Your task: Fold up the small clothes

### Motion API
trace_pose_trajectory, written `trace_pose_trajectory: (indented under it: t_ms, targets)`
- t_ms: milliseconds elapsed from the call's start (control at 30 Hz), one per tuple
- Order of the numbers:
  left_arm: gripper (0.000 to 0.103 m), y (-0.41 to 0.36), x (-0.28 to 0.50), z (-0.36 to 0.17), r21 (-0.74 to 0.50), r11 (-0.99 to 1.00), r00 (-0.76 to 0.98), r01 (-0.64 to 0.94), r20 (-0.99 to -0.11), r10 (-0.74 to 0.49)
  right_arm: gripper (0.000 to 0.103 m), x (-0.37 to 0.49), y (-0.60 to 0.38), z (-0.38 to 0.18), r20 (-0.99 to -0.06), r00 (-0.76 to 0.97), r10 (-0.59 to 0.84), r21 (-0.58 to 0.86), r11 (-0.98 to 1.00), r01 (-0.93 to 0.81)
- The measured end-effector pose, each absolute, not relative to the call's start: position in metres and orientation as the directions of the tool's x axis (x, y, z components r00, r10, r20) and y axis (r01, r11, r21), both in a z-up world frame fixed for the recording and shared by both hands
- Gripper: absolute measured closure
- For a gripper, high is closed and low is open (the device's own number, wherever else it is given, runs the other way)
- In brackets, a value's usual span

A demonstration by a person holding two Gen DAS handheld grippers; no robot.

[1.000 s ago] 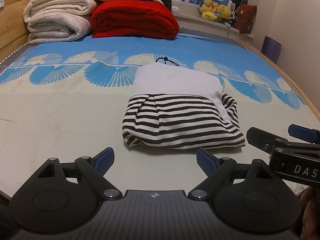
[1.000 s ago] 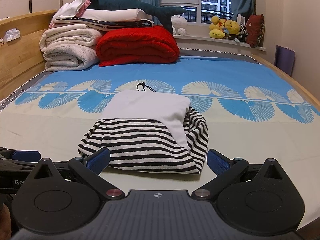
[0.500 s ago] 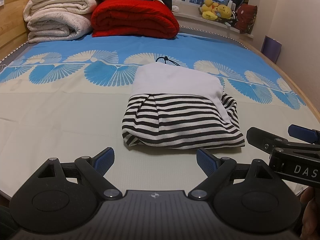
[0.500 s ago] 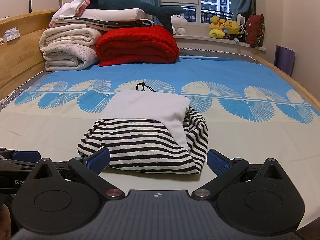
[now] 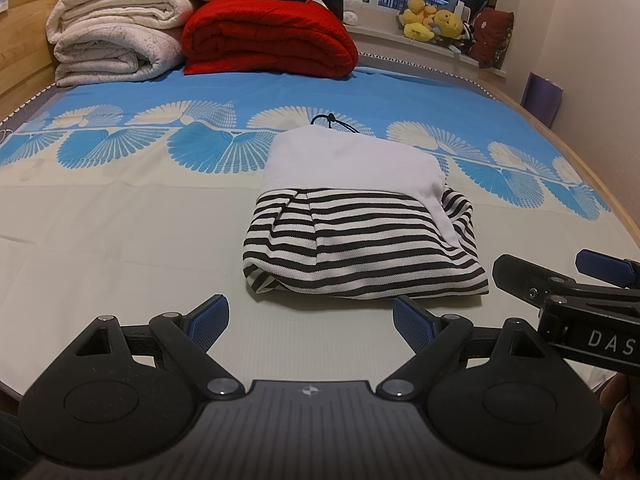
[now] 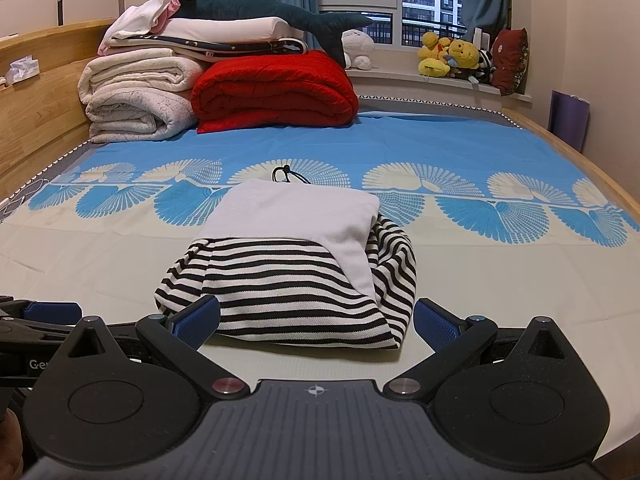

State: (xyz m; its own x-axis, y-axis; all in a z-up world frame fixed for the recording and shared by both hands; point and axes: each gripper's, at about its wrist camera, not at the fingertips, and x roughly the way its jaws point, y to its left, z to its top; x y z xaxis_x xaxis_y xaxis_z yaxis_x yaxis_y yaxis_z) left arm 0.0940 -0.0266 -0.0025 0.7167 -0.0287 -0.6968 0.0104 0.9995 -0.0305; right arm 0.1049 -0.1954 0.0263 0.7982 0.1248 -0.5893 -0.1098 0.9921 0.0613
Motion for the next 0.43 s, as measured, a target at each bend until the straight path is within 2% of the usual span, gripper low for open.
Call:
trace_pose_trajectory:
  t_ms: [433]
  targets:
    - [0.011, -0.0294, 0.0946, -0.0033, -0.03, 1.0, 0.716, 0.01, -0.697, -0.028, 0.001, 0.105, -0.196, 0.0265, -0.59, 0.798, 0.126, 0.062, 0.992, -0.111]
